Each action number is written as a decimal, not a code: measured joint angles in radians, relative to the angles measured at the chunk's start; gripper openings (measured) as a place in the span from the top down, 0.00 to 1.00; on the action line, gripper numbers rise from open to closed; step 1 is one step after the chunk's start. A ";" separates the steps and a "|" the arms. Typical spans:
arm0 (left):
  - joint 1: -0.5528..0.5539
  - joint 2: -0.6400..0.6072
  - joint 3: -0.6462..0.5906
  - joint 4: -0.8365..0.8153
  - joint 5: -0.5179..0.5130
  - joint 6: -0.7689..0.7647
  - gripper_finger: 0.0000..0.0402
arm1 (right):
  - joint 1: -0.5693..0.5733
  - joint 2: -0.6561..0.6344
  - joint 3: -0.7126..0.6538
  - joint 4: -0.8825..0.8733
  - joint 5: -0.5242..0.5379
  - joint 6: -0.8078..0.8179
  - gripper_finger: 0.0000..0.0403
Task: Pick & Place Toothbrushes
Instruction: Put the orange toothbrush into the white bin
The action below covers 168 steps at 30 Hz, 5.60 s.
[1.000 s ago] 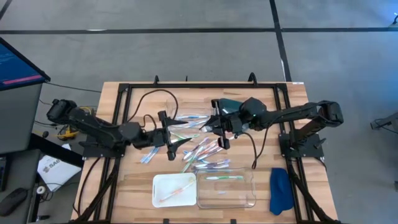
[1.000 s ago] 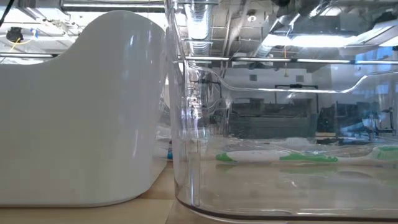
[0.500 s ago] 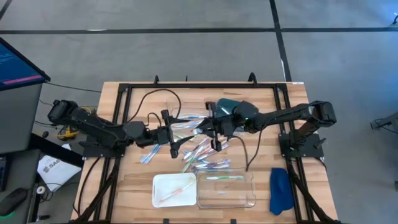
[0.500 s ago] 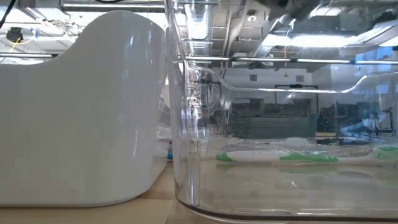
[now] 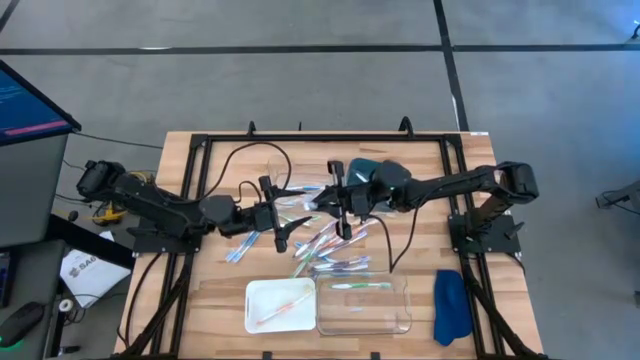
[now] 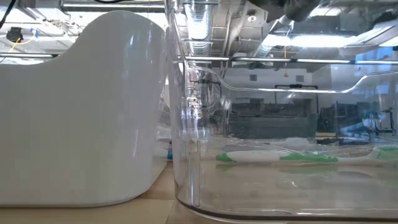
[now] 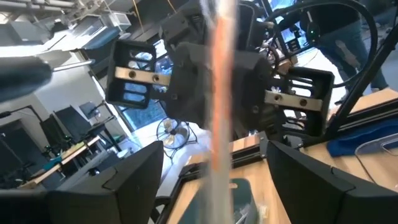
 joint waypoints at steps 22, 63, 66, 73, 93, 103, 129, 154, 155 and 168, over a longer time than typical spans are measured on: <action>-0.013 0.000 0.000 -0.009 -0.054 -0.001 0.37 | -0.012 0.000 0.000 -0.012 0.000 0.000 1.00; -0.039 -0.017 0.000 -0.064 -0.132 0.001 0.96 | -0.031 -0.001 0.039 -0.087 0.077 0.147 0.69; -0.044 -0.033 0.000 -0.075 -0.155 0.001 0.95 | -0.031 -0.002 0.061 -0.146 0.104 0.148 0.58; -0.059 -0.073 0.000 -0.114 -0.204 0.004 0.95 | -0.029 -0.006 0.089 -0.245 0.107 0.148 0.40; -0.244 -0.228 0.002 -0.259 -0.356 -0.028 0.95 | -0.155 -0.361 0.089 -0.842 0.131 0.243 0.37; -0.246 -0.146 0.178 -0.775 -0.174 -0.282 0.95 | -0.227 -0.359 0.089 -0.889 0.131 0.297 0.37; -0.232 0.331 0.514 -1.447 0.627 -0.707 0.95 | -0.281 -0.358 0.089 -0.994 0.130 0.297 0.37; -0.200 0.397 0.501 -1.369 0.754 -0.450 0.94 | -0.319 -0.358 0.089 -1.000 0.130 0.297 0.37; -0.198 0.397 0.493 -1.362 0.762 -0.453 0.94 | -0.319 -0.358 0.089 -1.000 0.130 0.297 0.37; -0.188 0.353 0.345 -1.243 0.778 -0.473 0.93 | -0.322 -0.358 0.089 -1.001 0.130 0.296 0.37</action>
